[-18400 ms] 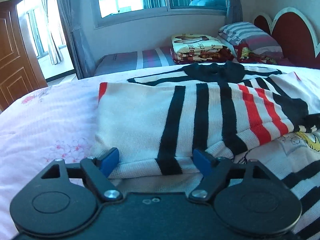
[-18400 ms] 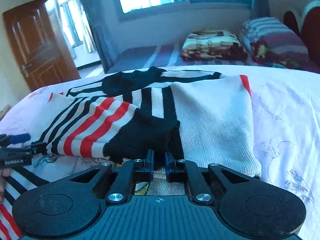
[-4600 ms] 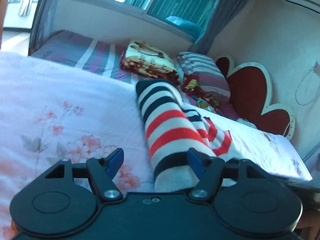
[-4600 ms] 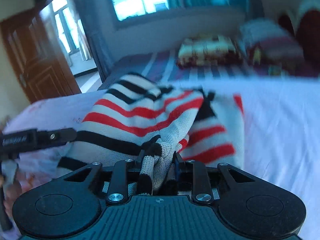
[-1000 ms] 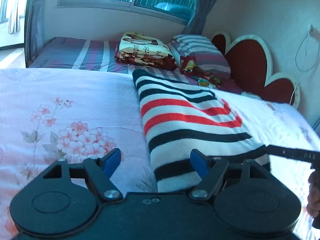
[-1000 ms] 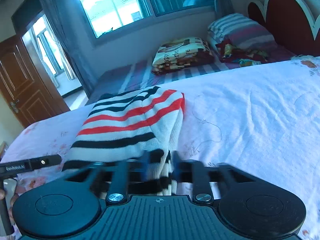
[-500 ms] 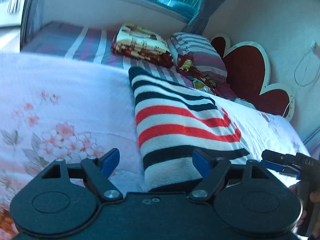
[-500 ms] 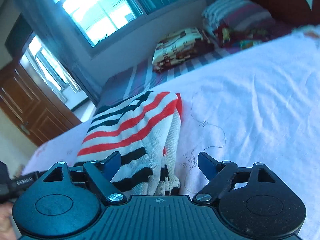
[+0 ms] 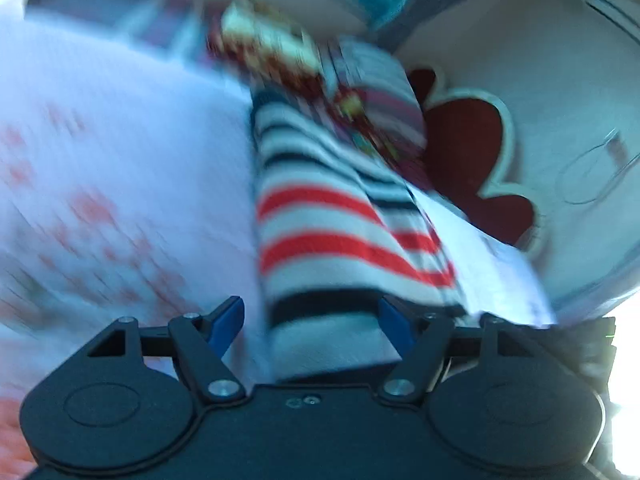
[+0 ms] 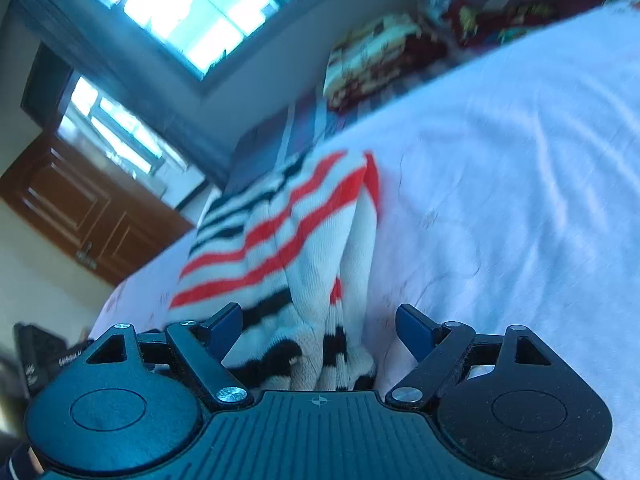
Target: Fold small clothes
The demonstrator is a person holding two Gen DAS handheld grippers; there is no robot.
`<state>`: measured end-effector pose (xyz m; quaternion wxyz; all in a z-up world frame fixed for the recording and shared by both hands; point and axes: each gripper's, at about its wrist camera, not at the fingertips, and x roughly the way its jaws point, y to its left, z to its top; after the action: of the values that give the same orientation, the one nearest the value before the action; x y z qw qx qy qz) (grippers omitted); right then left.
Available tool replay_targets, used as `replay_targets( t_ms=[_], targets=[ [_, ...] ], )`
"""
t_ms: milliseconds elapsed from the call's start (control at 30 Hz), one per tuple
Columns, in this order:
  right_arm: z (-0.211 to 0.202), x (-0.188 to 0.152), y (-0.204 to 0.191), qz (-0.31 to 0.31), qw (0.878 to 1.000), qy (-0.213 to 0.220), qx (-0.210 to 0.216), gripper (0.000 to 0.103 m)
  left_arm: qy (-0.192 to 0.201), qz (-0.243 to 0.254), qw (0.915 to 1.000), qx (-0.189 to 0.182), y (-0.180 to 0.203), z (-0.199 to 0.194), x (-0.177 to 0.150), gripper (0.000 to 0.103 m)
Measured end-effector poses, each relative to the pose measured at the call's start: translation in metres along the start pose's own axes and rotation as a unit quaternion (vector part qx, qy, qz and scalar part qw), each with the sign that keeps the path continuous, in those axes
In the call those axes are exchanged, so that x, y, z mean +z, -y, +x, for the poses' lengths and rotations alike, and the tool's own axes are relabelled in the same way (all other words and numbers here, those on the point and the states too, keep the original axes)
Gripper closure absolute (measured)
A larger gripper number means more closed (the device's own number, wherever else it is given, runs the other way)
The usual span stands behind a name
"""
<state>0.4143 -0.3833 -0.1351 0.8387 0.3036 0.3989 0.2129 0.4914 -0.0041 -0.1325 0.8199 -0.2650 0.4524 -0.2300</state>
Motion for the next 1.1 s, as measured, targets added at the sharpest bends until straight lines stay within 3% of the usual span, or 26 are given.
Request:
replay_targets(
  t_ms=[67, 300, 533, 700, 833, 967, 1100],
  targets=[
    [0.006, -0.002, 0.004, -0.003, 1.0, -0.011, 0.002, 0.019, -0.011, -0.005, 0.9998, -0.016, -0.005, 0.007, 0.001, 0.031],
    [-0.001, 0.008, 0.02, 0.001, 1.0, -0.023, 0.017, 0.019, -0.021, 0.035, 0.9991, -0.009, 0.002, 0.019, 0.008, 0.03],
    [0.02, 0.012, -0.011, -0.061, 0.996, -0.063, 0.016, 0.02, -0.024, 0.081, 0.9963, 0.014, 0.022, 0.034, 0.011, 0.031],
    [0.032, 0.01, -0.022, -0.083, 0.995, -0.055, -0.021, 0.047, -0.025, 0.093, 0.9948, 0.031, 0.028, 0.037, 0.011, 0.035],
    [0.039, -0.001, -0.054, -0.161, 0.983, -0.048, -0.07, 0.068, -0.016, 0.145, 0.9878, 0.054, 0.046, 0.034, 0.007, 0.049],
    [0.036, -0.012, -0.083, -0.211, 0.972, -0.019, -0.099, 0.071, -0.004, 0.163, 0.9847, 0.06, 0.058, 0.025, 0.004, 0.055],
    [0.027, -0.022, -0.111, -0.235, 0.967, -0.001, -0.093, 0.072, 0.005, 0.175, 0.983, 0.056, 0.07, 0.004, -0.001, 0.055]
  ],
)
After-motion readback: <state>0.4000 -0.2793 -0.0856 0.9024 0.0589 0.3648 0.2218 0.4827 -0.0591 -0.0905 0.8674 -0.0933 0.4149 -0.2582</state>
